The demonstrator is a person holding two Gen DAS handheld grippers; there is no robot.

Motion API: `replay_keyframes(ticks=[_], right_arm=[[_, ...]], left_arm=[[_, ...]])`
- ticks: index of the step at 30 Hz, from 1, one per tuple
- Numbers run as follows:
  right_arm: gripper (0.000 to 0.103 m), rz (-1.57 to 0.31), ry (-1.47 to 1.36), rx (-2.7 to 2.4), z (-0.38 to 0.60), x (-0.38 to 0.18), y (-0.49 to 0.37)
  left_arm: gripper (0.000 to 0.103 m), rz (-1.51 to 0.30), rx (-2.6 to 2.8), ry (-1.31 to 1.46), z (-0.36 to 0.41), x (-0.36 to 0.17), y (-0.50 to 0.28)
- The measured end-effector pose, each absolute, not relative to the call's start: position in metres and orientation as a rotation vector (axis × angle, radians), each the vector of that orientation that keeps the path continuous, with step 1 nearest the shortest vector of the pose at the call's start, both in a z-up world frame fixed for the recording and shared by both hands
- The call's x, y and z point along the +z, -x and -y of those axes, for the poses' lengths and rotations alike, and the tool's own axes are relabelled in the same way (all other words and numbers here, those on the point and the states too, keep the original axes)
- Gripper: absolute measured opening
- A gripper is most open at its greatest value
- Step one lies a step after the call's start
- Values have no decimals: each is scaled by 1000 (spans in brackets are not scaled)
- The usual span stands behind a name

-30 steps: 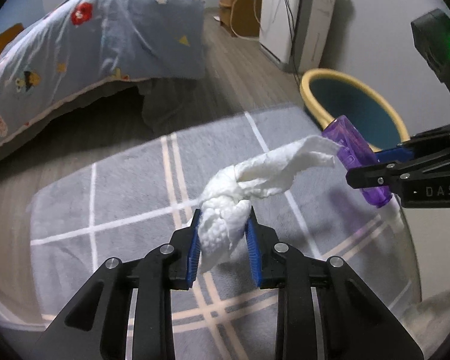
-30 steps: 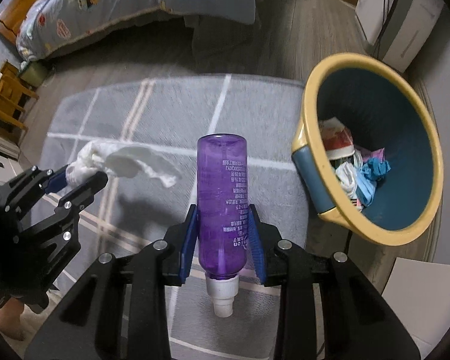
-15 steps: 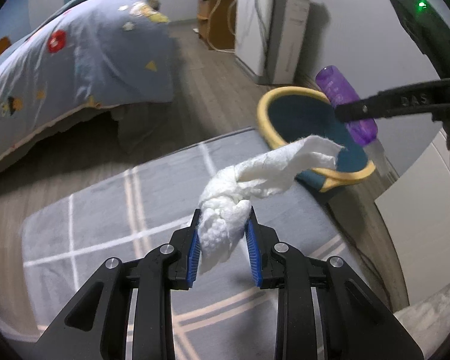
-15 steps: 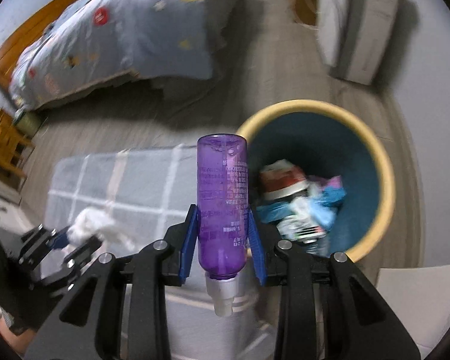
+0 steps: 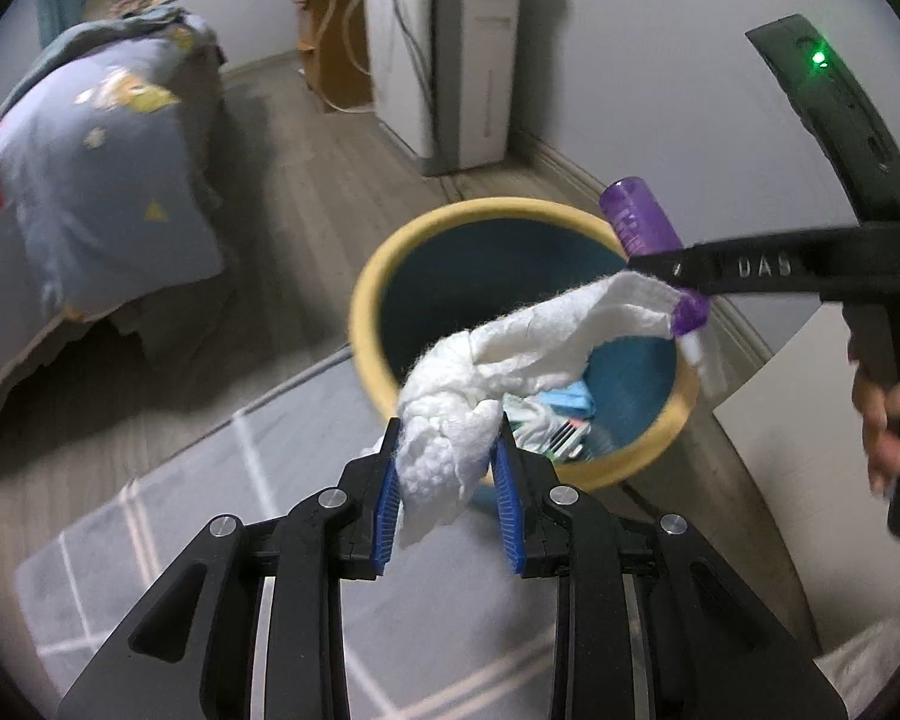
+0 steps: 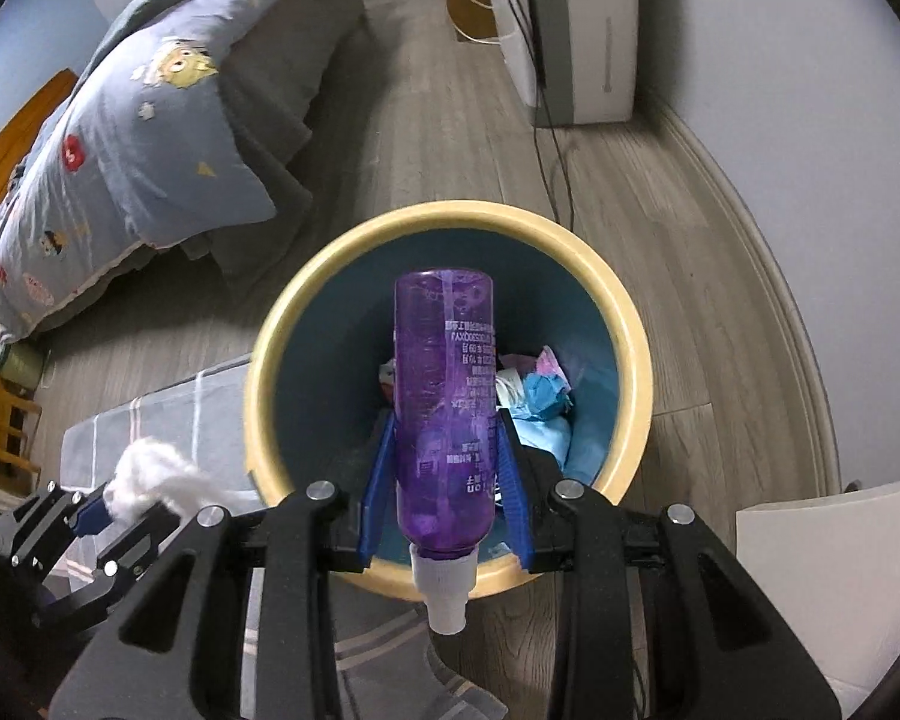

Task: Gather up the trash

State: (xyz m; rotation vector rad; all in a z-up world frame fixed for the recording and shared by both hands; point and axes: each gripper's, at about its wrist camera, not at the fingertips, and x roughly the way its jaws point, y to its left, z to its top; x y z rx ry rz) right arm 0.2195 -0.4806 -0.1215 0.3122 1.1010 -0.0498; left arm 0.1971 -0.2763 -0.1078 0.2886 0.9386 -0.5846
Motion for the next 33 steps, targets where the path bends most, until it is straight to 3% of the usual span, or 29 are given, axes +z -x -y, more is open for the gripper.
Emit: replay_keyframes(ticks=[8, 14, 18, 20, 22, 31, 32, 33], right_arm=[[32, -1131, -378, -59, 497, -146, -232], [32, -1150, -389, -57, 497, -159, -246], [32, -1135, -363, -57, 491, -162, -255], [36, -1132, -355, -66, 489, -163, -259], [54, -1121, -353, -79, 491, -164, -261], [55, -1133, -318, -103, 494, -157, -250], [56, -1126, -308, -100, 493, -153, -246], [61, -1114, -286, -101, 492, -146, -241]], left_arm=[[30, -972, -576, -374, 318, -136, -231], [37, -977, -574, -353, 321, -148, -249], [58, -952, -565, -366, 318, -151, -252], [63, -937, -560, -368, 317, -152, -252], [67, -930, -565, -366, 315, -152, -251], [69, -919, -587, -328, 293, -142, -220], [71, -919, -587, -308, 289, -137, -215], [80, -915, -582, -279, 283, -131, -210]])
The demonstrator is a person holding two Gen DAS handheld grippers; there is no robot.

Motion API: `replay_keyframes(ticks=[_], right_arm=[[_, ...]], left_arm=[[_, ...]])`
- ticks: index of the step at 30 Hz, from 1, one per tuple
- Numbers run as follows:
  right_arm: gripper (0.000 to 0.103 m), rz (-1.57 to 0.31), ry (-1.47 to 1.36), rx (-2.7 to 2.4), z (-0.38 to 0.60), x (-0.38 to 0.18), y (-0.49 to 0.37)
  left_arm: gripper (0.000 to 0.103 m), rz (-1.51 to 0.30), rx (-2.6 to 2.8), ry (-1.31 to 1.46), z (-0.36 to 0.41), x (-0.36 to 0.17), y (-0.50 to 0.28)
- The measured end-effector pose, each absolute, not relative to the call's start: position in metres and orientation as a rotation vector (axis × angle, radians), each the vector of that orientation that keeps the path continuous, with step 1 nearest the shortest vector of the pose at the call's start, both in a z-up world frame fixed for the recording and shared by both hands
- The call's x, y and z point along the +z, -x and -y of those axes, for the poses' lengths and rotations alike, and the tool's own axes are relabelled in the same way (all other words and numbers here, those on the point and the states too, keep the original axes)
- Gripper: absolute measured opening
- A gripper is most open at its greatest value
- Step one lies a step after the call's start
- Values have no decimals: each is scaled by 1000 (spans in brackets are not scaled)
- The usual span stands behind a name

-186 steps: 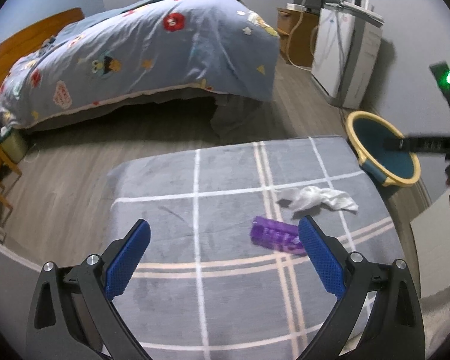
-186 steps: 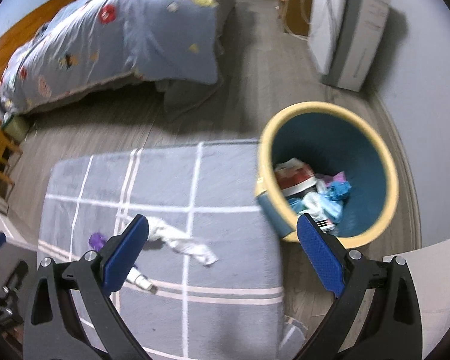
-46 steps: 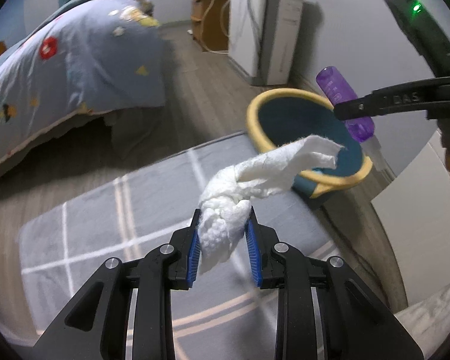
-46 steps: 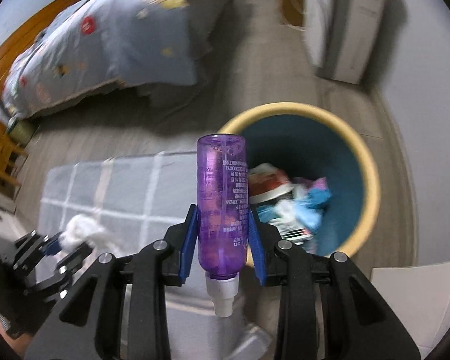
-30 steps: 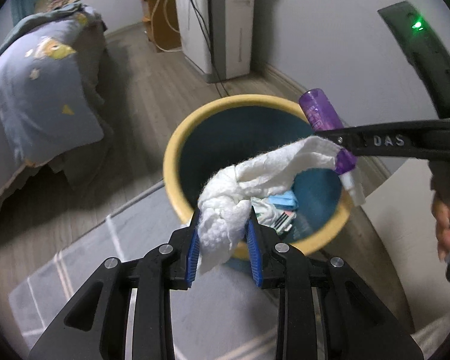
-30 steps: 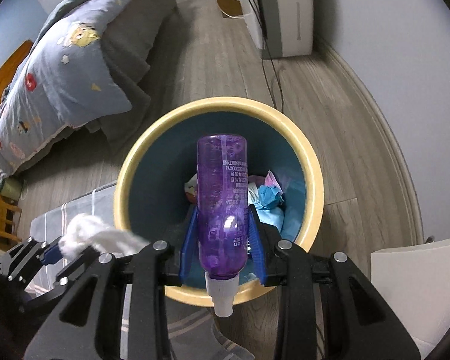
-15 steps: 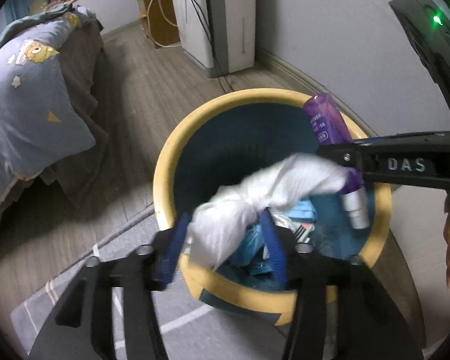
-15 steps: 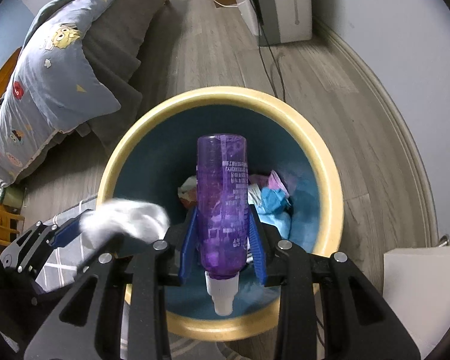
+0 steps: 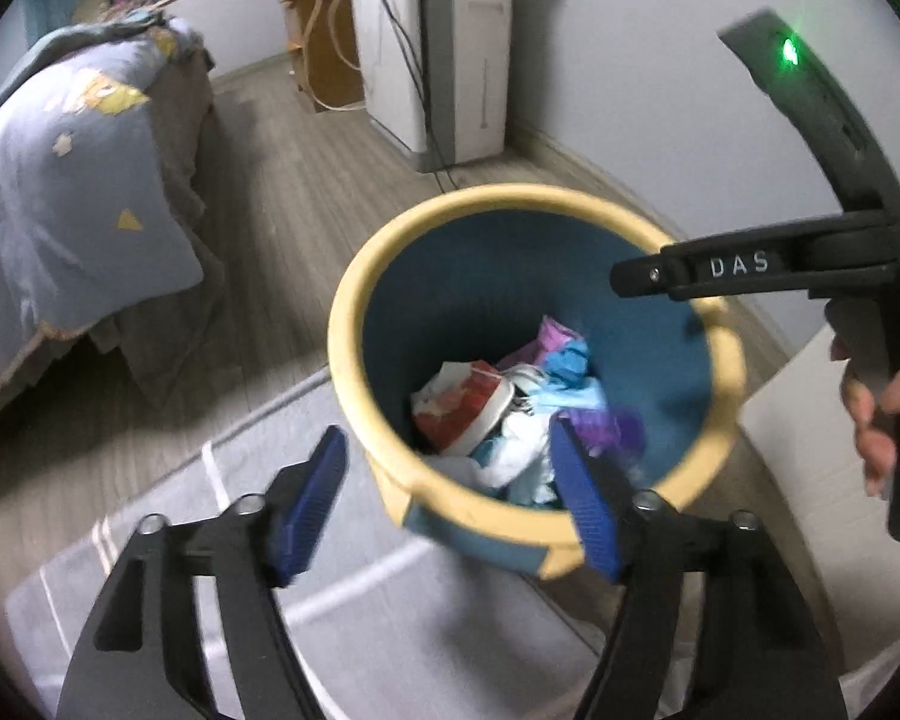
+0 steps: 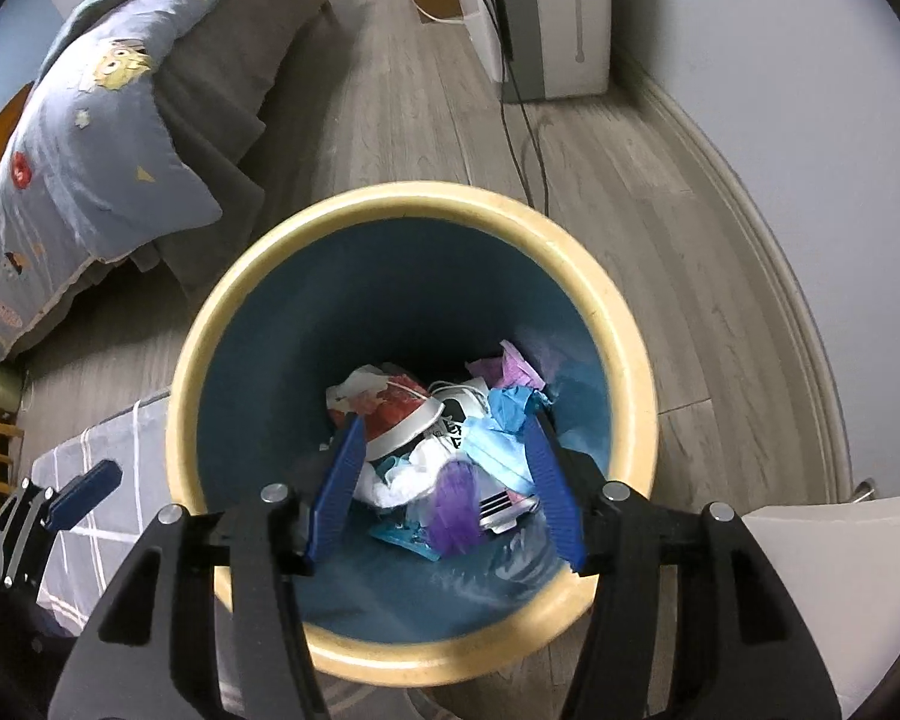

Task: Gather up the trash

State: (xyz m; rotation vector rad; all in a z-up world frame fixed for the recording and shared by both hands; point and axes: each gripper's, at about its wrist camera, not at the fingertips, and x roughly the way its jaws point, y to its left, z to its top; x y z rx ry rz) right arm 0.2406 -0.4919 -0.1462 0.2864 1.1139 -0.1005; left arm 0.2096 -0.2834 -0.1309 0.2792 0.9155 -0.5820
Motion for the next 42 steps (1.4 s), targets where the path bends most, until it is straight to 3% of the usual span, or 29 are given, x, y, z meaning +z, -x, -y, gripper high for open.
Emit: replay_keyframes(ticks=[3, 4, 6, 26, 32, 42], right_arm=[[83, -1087, -235, -106, 489, -128, -224], [91, -1079, -229, -109, 489, -122, -219], [98, -1049, -231, -116, 489, -109, -206], [97, -791, -285, -200, 469, -6, -46], [97, -853, -310, -336, 469, -2, -30], [97, -782, -236, -315, 447, 21, -31]], left_arm=[[96, -910, -576, -202, 269, -110, -197], [96, -910, -579, -180, 265, -102, -193], [97, -903, -567, -167, 259, -90, -187], [98, -789, -466, -149, 225, 10, -86], [98, -699, -473, -207, 226, 30, -59], [98, -708, -485, -200, 221, 42, -58]])
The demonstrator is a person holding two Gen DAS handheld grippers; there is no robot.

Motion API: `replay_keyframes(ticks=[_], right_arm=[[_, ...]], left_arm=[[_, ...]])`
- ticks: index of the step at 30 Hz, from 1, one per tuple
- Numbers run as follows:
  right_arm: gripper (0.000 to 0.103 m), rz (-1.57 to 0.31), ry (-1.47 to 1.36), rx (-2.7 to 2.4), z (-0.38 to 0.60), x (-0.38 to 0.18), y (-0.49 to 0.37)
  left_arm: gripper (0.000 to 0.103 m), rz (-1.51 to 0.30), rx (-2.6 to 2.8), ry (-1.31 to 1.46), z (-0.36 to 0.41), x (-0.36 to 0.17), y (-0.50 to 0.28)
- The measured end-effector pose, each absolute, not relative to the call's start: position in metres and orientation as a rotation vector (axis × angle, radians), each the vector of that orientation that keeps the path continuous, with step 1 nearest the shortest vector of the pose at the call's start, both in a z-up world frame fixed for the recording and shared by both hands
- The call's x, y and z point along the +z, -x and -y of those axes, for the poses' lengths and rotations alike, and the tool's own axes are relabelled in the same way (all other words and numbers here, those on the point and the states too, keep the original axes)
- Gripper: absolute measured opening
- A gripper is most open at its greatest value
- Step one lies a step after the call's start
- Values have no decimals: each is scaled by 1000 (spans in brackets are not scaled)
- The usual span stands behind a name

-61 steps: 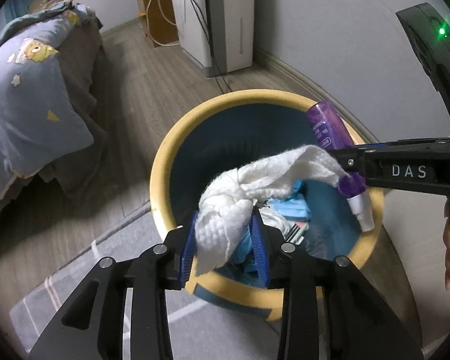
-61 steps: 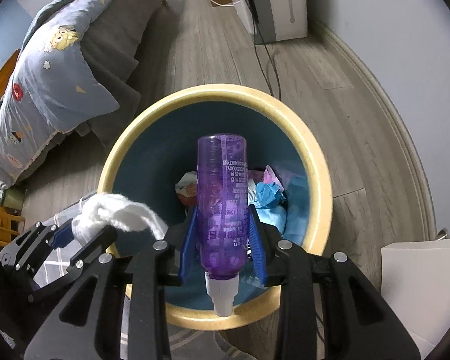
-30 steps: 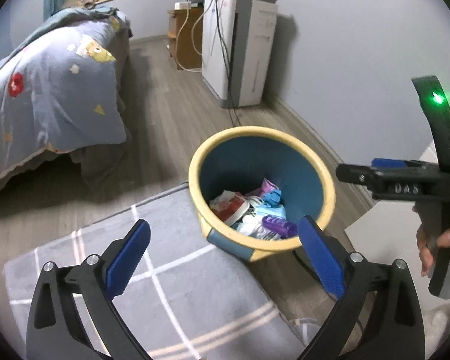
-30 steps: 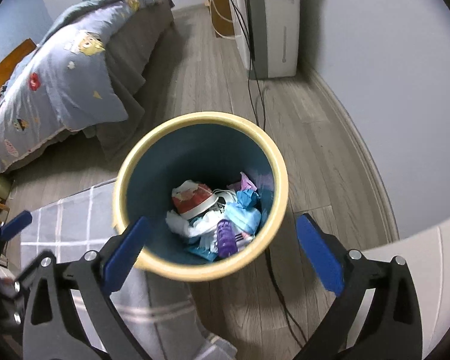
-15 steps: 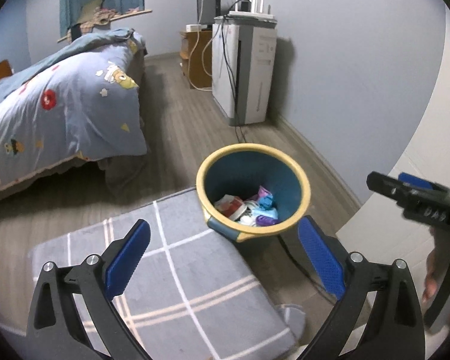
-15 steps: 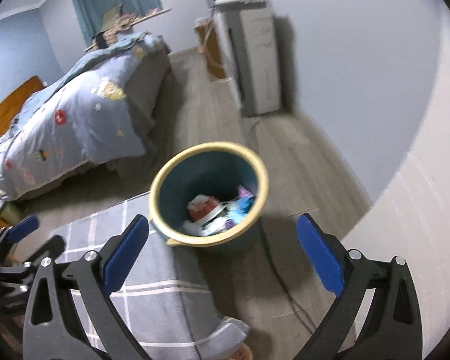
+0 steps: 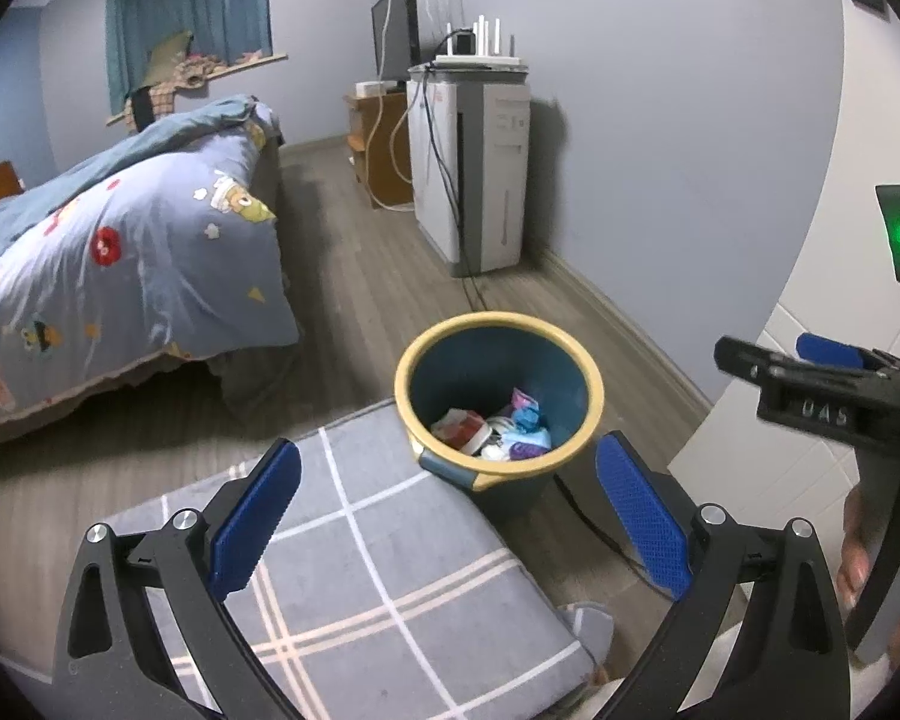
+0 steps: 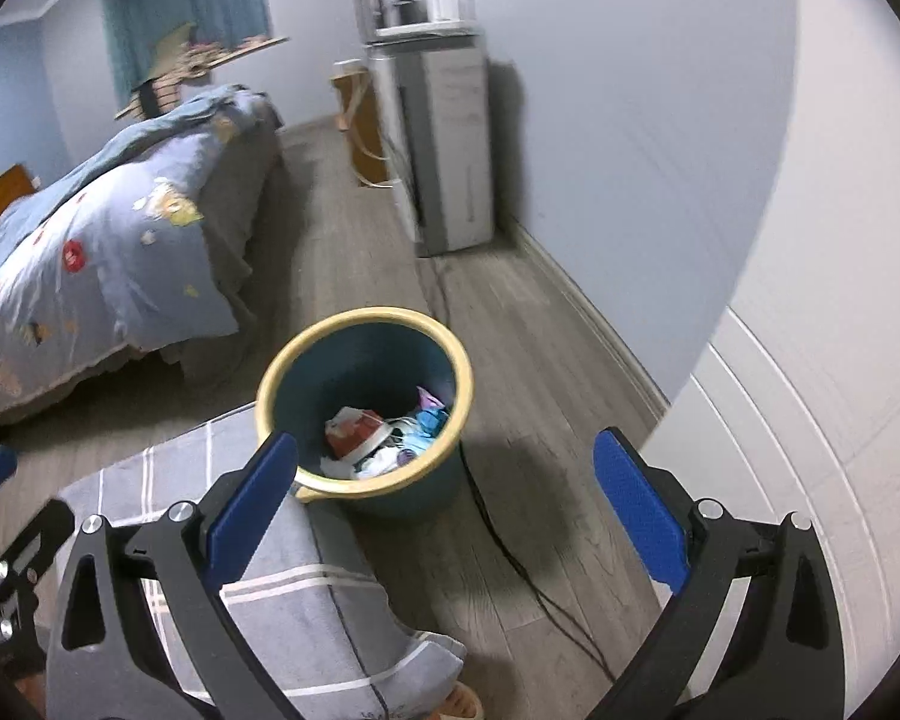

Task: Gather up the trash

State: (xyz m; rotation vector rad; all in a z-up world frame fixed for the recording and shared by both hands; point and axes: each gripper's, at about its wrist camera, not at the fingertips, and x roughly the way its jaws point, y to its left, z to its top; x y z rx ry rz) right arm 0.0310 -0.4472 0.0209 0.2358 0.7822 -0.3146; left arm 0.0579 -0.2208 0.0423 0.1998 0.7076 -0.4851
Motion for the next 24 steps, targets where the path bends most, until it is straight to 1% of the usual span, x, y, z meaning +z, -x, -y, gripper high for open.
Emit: replay_keyframes(ticks=[7, 24], right_arm=[[97, -744, -149, -303, 429, 30, -30], [97, -751, -164, -299, 428, 28, -30]], left_arm=[[98, -744, -466, -152, 207, 49, -67], [98, -753, -453, -129, 204, 52, -73]])
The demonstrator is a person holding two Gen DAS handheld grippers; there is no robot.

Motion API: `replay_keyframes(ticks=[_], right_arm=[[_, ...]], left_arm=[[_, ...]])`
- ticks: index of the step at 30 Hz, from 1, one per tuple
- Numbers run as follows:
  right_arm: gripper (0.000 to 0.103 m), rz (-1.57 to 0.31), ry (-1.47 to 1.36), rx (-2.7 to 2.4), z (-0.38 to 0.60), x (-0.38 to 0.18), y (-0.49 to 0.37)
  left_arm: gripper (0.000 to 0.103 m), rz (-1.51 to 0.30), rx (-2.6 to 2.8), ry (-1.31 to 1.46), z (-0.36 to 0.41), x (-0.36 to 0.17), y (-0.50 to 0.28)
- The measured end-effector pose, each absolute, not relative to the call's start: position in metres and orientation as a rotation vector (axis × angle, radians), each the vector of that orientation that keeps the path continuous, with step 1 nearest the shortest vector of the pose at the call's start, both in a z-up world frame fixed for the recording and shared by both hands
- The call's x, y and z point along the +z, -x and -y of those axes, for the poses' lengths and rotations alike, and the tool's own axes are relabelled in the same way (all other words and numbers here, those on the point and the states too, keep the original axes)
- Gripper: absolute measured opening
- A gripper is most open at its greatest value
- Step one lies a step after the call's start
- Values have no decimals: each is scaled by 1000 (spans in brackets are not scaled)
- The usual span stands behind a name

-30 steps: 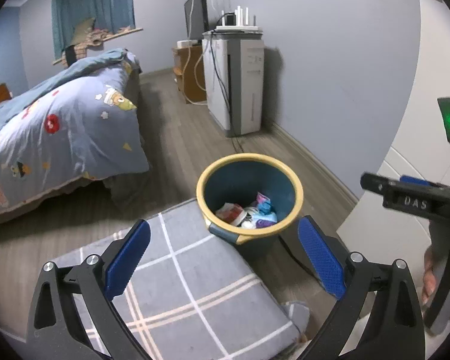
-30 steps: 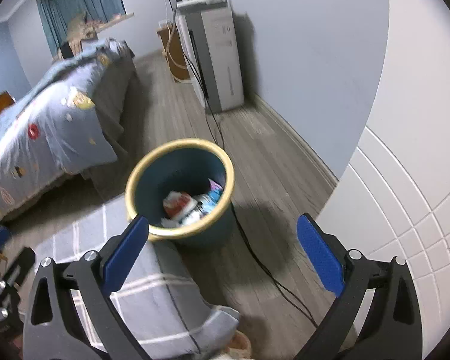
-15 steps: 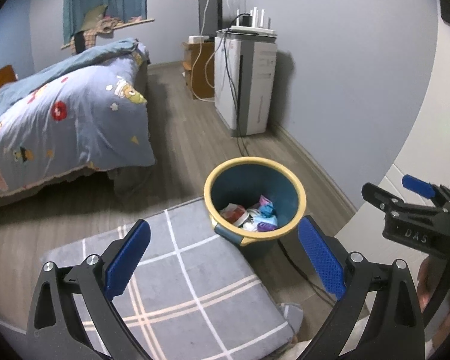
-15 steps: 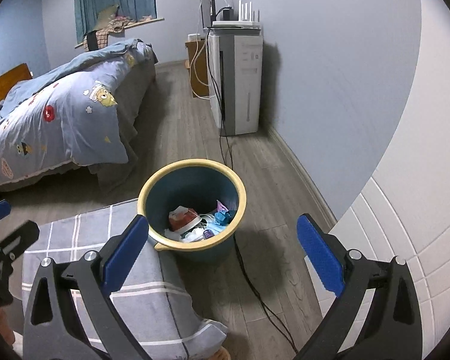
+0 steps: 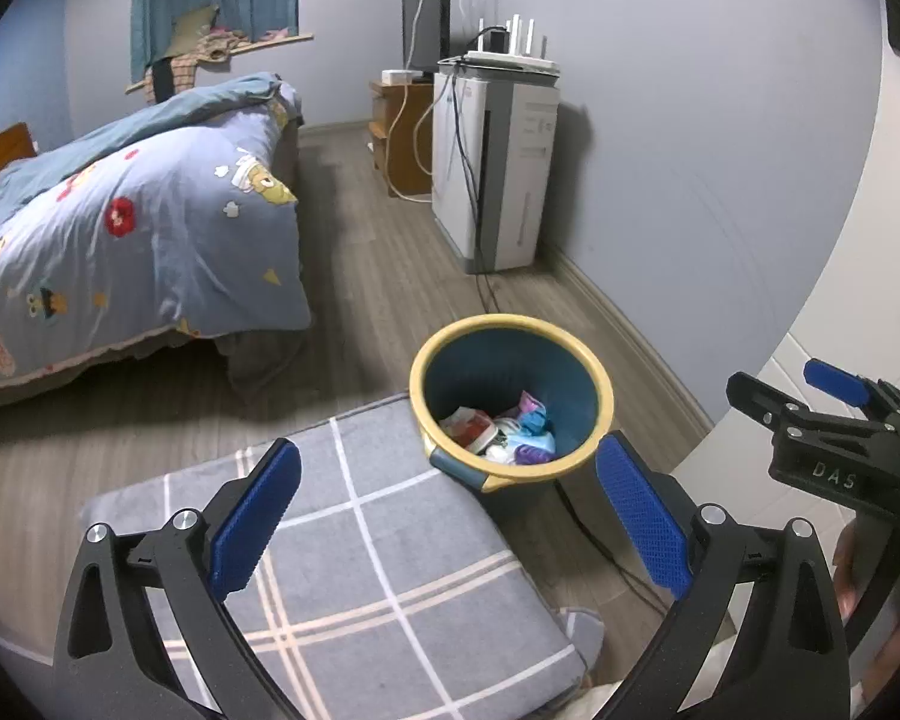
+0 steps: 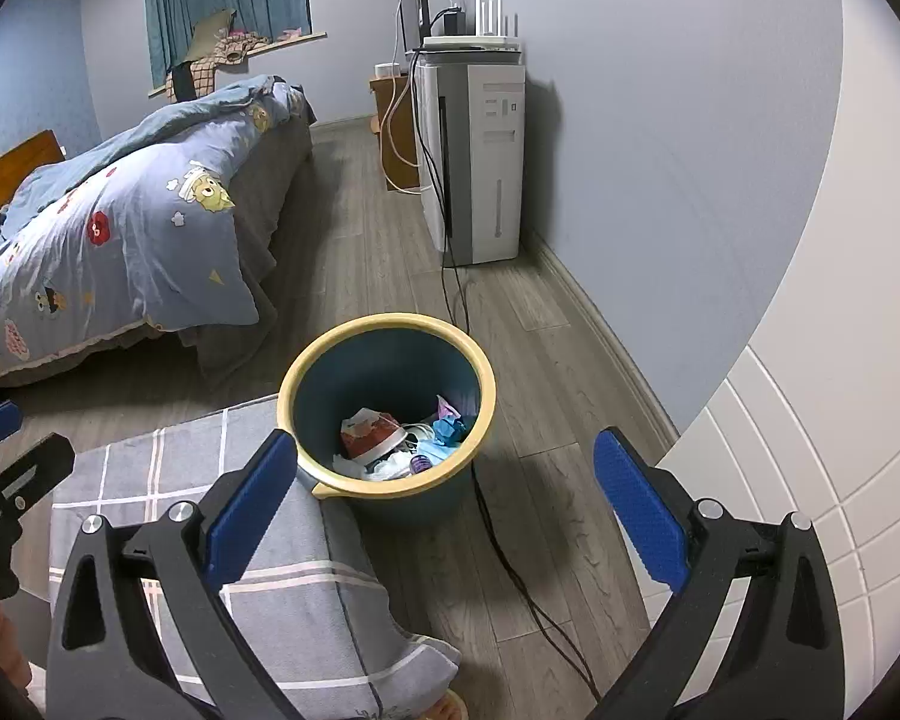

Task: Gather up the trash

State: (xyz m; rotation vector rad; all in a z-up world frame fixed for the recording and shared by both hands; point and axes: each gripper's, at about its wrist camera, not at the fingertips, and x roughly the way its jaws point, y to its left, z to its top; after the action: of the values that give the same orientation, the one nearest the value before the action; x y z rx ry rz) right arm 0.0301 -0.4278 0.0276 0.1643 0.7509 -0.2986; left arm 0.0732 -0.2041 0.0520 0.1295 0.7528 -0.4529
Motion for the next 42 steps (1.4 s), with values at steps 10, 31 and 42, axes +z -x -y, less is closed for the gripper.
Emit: replay_keyframes(ticks=[10, 31, 42], right_arm=[[97, -751, -165, -300, 425, 26, -29], [97, -756, -167, -300, 423, 24, -29], [97, -756, -166, -301, 422, 24, -28]], left_arm=[[98, -753, -452, -130, 204, 52, -73], [98, -753, -456, -132, 206, 52, -72], [98, -752, -460, -136, 207, 51, -70]])
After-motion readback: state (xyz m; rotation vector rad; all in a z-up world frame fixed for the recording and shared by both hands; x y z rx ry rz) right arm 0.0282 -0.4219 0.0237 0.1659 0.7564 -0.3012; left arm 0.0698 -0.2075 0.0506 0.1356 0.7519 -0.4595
